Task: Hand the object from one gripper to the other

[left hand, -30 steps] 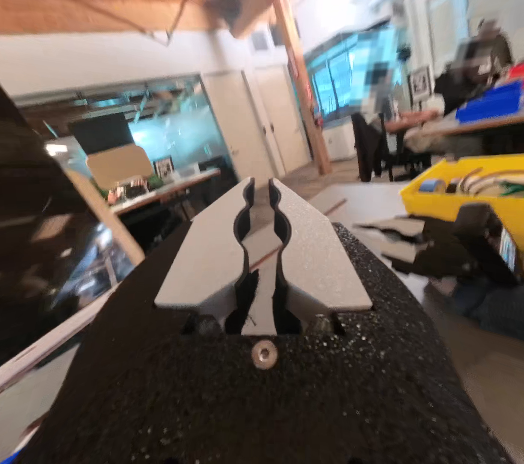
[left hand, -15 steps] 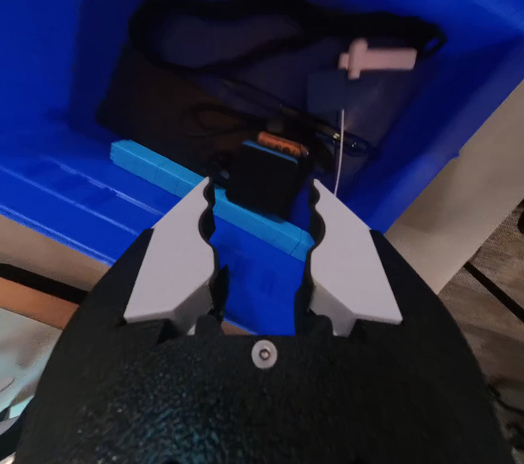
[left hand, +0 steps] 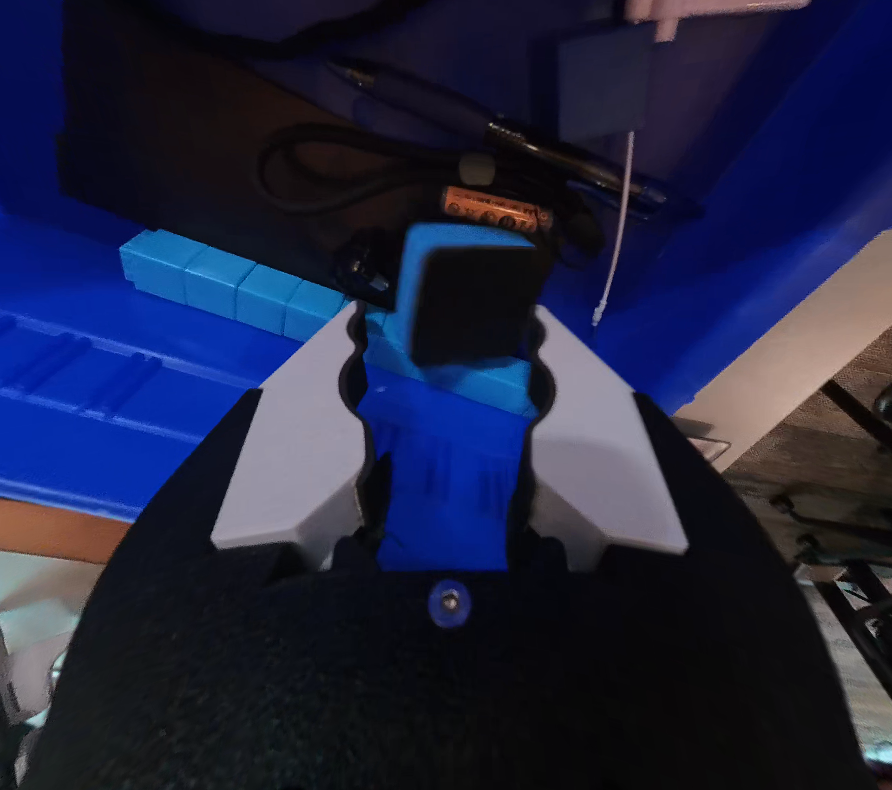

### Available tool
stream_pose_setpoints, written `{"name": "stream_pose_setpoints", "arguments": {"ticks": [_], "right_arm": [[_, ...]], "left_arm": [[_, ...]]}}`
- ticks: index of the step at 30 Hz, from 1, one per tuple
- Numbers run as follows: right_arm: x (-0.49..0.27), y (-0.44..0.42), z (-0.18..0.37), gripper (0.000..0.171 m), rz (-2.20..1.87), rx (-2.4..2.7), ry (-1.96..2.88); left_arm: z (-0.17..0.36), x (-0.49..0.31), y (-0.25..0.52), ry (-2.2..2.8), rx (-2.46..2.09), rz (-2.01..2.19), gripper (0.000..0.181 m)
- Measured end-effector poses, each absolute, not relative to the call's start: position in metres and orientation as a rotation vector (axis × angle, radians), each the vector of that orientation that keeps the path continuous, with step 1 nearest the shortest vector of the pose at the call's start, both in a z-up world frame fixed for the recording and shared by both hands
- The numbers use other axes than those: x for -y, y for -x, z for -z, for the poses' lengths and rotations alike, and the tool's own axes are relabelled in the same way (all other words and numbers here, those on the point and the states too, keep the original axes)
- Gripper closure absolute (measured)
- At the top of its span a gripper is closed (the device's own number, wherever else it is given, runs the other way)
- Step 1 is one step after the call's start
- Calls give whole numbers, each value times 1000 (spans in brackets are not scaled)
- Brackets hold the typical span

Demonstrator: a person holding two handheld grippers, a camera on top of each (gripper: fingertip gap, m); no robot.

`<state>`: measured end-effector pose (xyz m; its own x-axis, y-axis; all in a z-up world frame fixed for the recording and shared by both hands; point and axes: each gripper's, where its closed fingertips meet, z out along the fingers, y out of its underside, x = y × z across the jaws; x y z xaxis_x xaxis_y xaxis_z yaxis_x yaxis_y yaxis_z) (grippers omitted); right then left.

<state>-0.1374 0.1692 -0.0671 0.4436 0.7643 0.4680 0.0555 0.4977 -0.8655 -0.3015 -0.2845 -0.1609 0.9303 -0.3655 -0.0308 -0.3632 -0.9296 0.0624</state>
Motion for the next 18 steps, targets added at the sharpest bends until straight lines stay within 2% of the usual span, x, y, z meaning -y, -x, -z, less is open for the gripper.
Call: {"name": "stream_pose_setpoints", "arguments": {"ticks": [1, 5, 7, 13, 16, 18], "right_arm": [[-169, 137, 67, 160, -537, 1031, 965], [-169, 138, 67, 160, -541, 1031, 965], [-170, 137, 67, 160, -543, 1030, 966], [-170, 137, 67, 160, -548, 1029, 967], [-170, 137, 67, 160, -549, 1028, 967], [-169, 137, 66, 160, -557, 1026, 967]], "left_arm": [[161, 285, 302, -3023, 567, 57, 115], [164, 282, 301, -3025, 559, 16, 116], [170, 286, 301, -2990, 569, 16, 125], [178, 288, 302, -2928, 632, 111, 126], [162, 287, 308, -2920, 649, 214, 126], [131, 268, 314, -3013, 655, 383, 126]]}}
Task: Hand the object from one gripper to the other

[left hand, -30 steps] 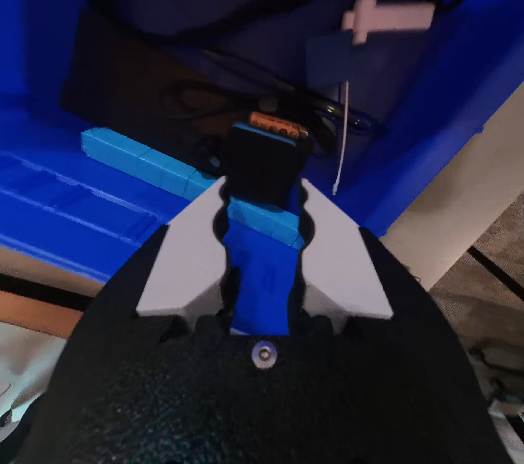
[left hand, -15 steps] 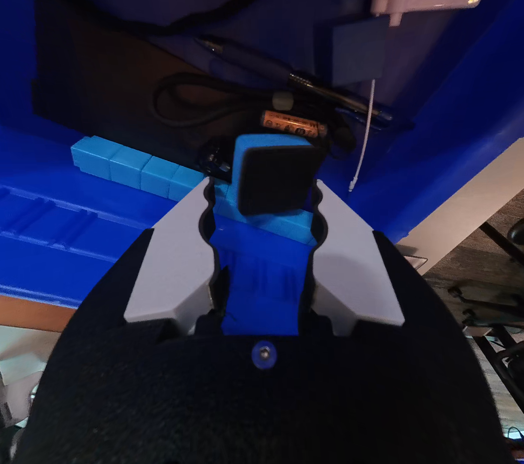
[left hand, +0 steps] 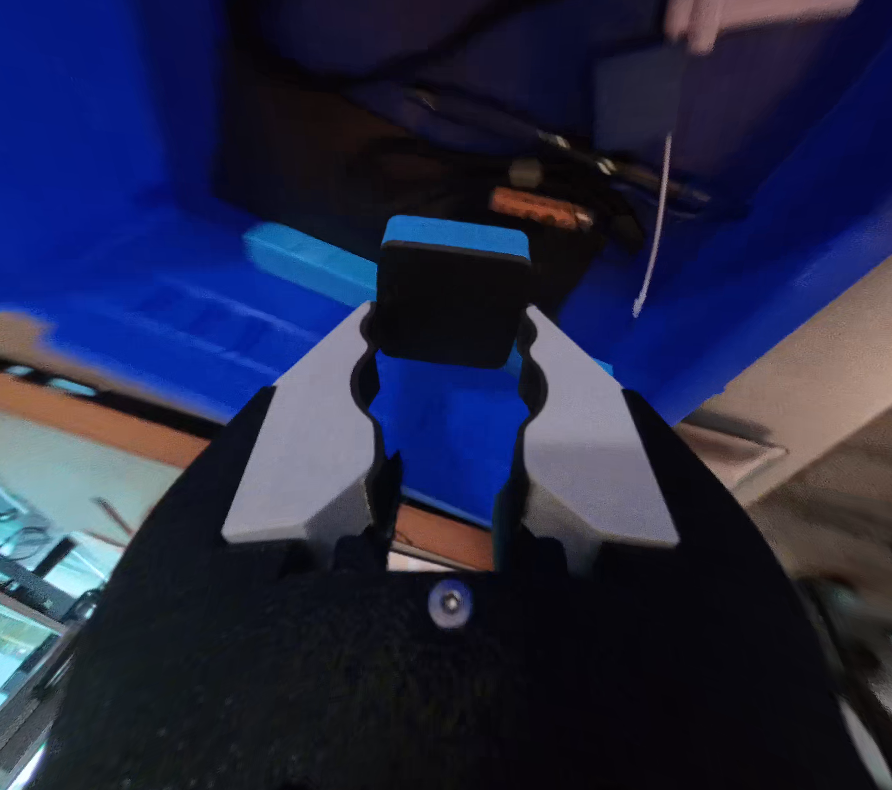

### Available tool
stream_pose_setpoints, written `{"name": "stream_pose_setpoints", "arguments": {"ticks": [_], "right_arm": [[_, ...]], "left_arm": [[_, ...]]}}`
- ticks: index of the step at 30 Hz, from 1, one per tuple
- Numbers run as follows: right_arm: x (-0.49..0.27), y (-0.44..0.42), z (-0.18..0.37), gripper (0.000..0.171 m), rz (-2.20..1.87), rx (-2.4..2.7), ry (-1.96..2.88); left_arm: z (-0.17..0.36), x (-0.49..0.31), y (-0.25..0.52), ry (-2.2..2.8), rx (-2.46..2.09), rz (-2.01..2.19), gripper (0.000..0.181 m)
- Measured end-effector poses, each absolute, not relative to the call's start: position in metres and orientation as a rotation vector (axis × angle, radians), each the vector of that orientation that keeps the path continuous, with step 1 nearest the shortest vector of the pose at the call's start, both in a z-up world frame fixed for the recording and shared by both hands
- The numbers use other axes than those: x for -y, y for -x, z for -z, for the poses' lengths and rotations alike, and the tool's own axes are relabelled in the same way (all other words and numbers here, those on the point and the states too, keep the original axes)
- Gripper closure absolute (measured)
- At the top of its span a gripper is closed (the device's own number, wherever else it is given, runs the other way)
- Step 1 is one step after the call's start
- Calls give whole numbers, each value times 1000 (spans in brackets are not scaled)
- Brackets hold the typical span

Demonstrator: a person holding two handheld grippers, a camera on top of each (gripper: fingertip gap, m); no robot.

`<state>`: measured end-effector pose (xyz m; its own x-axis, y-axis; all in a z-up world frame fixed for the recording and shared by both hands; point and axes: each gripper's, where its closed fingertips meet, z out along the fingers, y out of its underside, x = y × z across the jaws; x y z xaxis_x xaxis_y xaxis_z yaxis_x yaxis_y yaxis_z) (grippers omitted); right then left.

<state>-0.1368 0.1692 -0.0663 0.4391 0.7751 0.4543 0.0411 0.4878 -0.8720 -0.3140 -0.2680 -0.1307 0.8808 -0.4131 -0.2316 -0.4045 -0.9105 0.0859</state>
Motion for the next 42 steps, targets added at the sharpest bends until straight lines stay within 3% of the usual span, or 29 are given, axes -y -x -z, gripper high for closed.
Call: {"name": "stream_pose_setpoints", "arguments": {"ticks": [6, 10, 13, 17, 21, 26, 32, 38, 42], "right_arm": [[-167, 138, 66, 160, -570, 1030, 966], [-167, 133, 65, 160, -601, 1027, 964], [-169, 124, 65, 161, -615, 1039, 948], [-173, 111, 60, 160, -703, 1016, 943], [-172, 107, 57, 158, -787, 981, 964], [-148, 106, 51, 153, -961, 1035, 890], [-113, 109, 62, 134, -1278, 1263, 879], [-101, 114, 85, 135, -1291, 1476, 994], [-107, 114, 89, 151, -1189, 1516, 1035]], "left_arm": [[-1, 130, 269, -3656, 862, 914, 127], [-41, 30, 208, -4052, 971, 1069, 127], [-25, -28, 186, -4092, 889, 1491, 126], [3, -73, 166, -3602, 967, 2212, 126], [33, -100, 143, -3600, 1025, 2091, 126], [63, -102, 162, -3674, 741, 2166, 126], [84, -106, 153, -3322, 1064, 2485, 127], [91, -113, 140, -3148, 1311, 2479, 126], [93, -116, 124, -3380, 1423, 2299, 124]]}}
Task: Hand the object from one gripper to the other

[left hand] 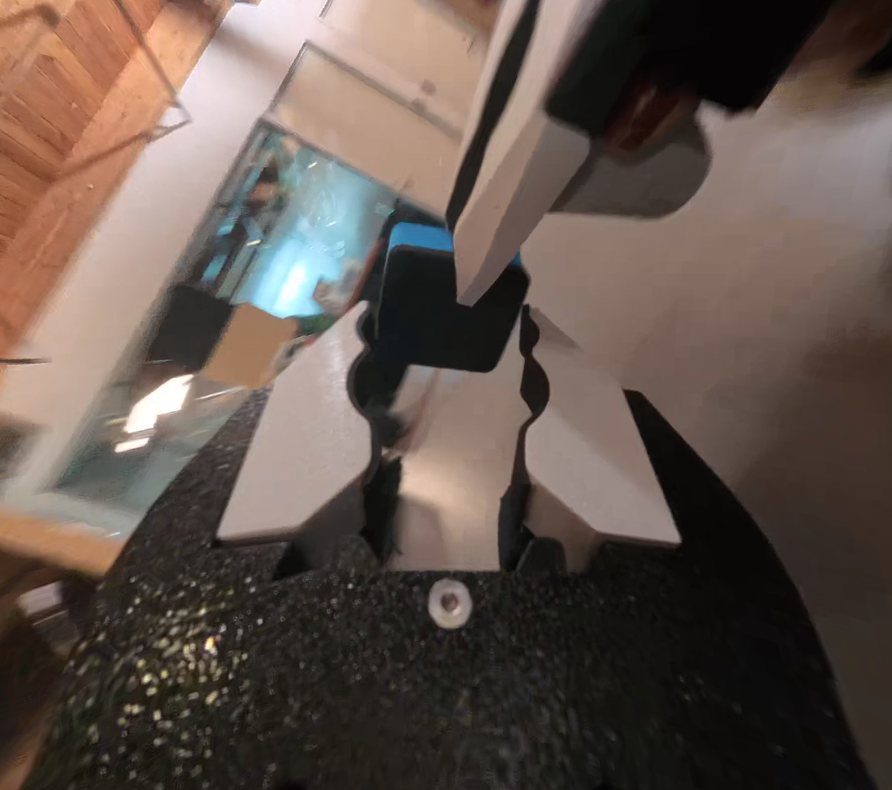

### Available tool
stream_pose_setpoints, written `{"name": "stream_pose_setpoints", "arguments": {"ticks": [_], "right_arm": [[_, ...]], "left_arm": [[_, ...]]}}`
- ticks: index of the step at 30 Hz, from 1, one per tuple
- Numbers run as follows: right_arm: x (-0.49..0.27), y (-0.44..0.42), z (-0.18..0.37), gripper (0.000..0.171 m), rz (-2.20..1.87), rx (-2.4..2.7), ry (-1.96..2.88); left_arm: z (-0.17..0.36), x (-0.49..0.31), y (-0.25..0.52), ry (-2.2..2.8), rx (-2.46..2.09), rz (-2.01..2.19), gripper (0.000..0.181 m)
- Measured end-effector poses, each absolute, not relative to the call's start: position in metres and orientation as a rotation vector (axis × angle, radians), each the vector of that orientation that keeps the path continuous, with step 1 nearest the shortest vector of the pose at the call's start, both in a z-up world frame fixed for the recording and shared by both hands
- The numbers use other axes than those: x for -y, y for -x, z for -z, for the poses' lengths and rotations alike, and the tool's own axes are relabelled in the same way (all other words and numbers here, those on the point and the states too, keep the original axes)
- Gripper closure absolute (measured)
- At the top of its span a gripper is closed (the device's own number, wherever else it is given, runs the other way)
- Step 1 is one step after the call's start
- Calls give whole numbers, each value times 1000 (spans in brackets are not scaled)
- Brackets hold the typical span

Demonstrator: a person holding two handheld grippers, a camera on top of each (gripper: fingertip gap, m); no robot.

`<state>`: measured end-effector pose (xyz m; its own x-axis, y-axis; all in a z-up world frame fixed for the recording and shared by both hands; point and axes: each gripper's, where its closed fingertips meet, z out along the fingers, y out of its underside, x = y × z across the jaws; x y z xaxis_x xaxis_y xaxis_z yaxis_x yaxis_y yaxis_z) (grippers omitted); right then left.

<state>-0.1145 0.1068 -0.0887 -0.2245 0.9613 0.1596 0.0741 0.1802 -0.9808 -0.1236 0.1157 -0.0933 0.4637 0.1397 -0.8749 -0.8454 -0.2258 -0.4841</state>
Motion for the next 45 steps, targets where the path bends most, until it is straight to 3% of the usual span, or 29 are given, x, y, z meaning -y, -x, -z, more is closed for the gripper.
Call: {"name": "stream_pose_setpoints", "arguments": {"ticks": [2, 4, 7, 13, 19, 22, 23, 25, 28, 32, 37, 40, 41, 44, 45], "right_arm": [[-114, 112, 90, 152, -1190, 1527, 1064], [-114, 105, 81, 152, -1276, 1513, 1056], [-104, 88, 61, 152, -1448, 1519, 962], [-83, 67, 59, 152, -1580, 1646, 798], [-74, 63, 57, 152, -1632, 1668, 758], [-89, 75, 57, 145, -1625, 1570, 879], [-96, 78, 57, 130, -1646, 1529, 947], [-102, 80, 55, 115, -1792, 1480, 1080], [-105, 81, 57, 112, -2030, 1423, 1276], [-106, 86, 65, 112, -2230, 1341, 1504], [-109, 89, 76, 125, -2359, 1242, 1695], [-105, 87, 76, 144, -2397, 1267, 1692], [-105, 87, 76, 145, -2365, 1291, 1676], [-106, 86, 73, 146, -2238, 1359, 1567], [-106, 85, 71, 146, -2200, 1386, 1512]], "left_arm": [[90, -116, 98, 1527, -581, -664, 71], [84, -113, 83, 1541, -483, -320, 53], [88, -106, 72, 1550, -435, 49, 71], [68, -83, 64, 1411, -402, 538, 140], [63, -76, 63, 1378, -405, 707, 160], [61, -81, 80, 1349, -404, 368, 162], [60, -83, 90, 1341, -402, 200, 162], [57, -84, 108, 1327, -432, -177, 162], [54, -84, 122, 1290, -521, -721, 162], [67, -94, 109, 1254, -756, -1135, 161], [74, -99, 92, 1172, -942, -1358, 162], [76, -100, 91, 1187, -938, -1319, 161], [79, -100, 89, 1220, -905, -1219, 158], [85, -97, 64, 1312, -823, -670, 104], [82, -96, 64, 1352, -757, -511, 94]]}}
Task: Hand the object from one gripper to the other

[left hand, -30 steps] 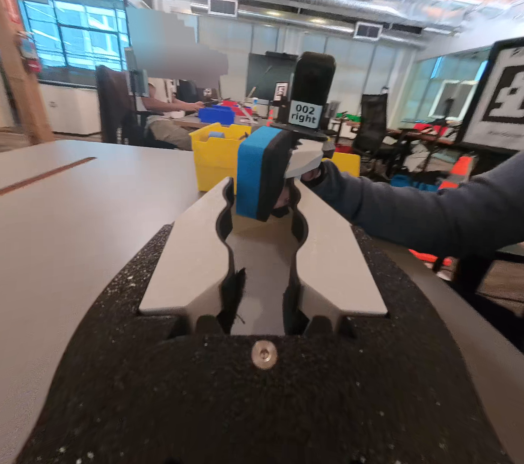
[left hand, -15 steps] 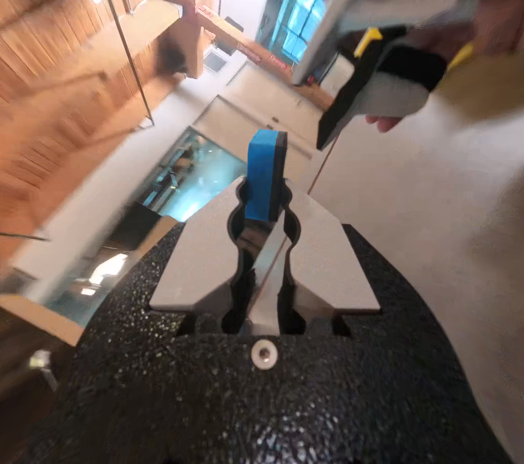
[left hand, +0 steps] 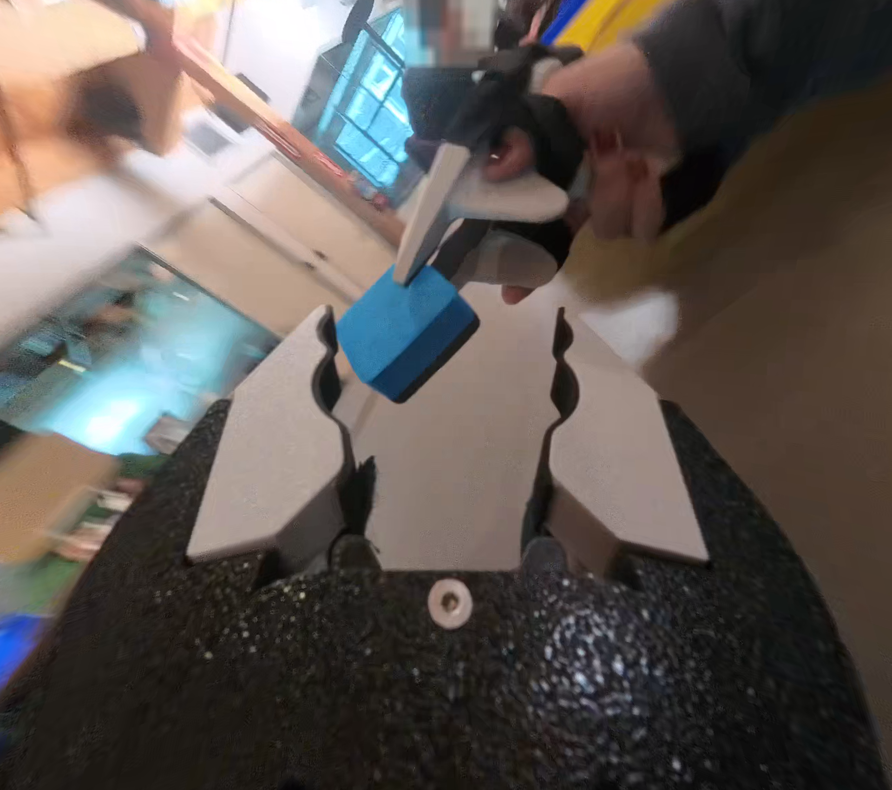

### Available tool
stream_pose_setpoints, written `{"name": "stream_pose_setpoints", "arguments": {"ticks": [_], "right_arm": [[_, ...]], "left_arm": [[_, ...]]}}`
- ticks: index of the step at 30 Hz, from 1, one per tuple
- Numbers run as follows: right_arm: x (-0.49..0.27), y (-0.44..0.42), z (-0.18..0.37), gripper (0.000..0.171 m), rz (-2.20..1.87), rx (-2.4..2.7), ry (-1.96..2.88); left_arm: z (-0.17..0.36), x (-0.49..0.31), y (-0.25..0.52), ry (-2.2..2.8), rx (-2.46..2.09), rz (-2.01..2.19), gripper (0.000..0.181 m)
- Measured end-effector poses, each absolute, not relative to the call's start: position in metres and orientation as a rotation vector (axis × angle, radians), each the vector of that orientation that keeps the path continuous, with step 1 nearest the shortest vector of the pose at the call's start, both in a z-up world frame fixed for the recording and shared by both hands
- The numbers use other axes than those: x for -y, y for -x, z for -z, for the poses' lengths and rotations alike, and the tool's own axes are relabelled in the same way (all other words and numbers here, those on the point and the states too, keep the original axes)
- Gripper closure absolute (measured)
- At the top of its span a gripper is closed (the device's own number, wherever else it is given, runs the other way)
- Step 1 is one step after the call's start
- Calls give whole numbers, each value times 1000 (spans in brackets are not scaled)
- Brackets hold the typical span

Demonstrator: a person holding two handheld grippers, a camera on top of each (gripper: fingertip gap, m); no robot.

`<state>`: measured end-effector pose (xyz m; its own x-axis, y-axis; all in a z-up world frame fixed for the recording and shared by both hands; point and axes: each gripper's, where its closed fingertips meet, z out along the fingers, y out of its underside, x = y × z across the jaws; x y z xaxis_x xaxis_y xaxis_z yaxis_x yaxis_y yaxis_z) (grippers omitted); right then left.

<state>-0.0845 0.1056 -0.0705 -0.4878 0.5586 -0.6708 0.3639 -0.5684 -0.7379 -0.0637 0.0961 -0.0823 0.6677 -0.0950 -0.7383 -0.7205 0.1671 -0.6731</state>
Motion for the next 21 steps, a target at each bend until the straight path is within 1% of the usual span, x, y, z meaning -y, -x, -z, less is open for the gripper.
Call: {"name": "stream_pose_setpoints", "arguments": {"ticks": [1, 2, 3, 4, 6, 7, 9, 13, 15, 17, 21], "right_arm": [[-105, 83, 69, 146, -2152, 1420, 1461], [-103, 82, 69, 147, -2085, 1468, 1406], [-100, 79, 68, 147, -2013, 1527, 1324], [-94, 76, 68, 147, -1942, 1588, 1238], [-85, 72, 70, 147, -1800, 1693, 1100], [-79, 69, 71, 147, -1748, 1740, 1024], [-66, 63, 71, 147, -1684, 1813, 882], [-60, 60, 71, 147, -1622, 1842, 792], [-59, 60, 70, 147, -1622, 1839, 776], [-58, 60, 71, 147, -1622, 1847, 775], [-66, 68, 65, 147, -1663, 1744, 845]], "left_arm": [[80, -96, 68, 1389, -671, -379, 90], [78, -96, 73, 1413, -600, -253, 91], [78, -94, 75, 1428, -554, -113, 97], [79, -91, 74, 1437, -527, 35, 100], [76, -83, 71, 1429, -496, 321, 126], [72, -79, 69, 1417, -481, 435, 134], [71, -74, 69, 1423, -457, 597, 140], [81, -64, 60, 1539, -405, 1043, 138], [79, -56, 56, 1527, -397, 1236, 142], [81, -56, 55, 1540, -407, 1216, 160], [71, -62, 66, 1454, -412, 958, 162]]}}
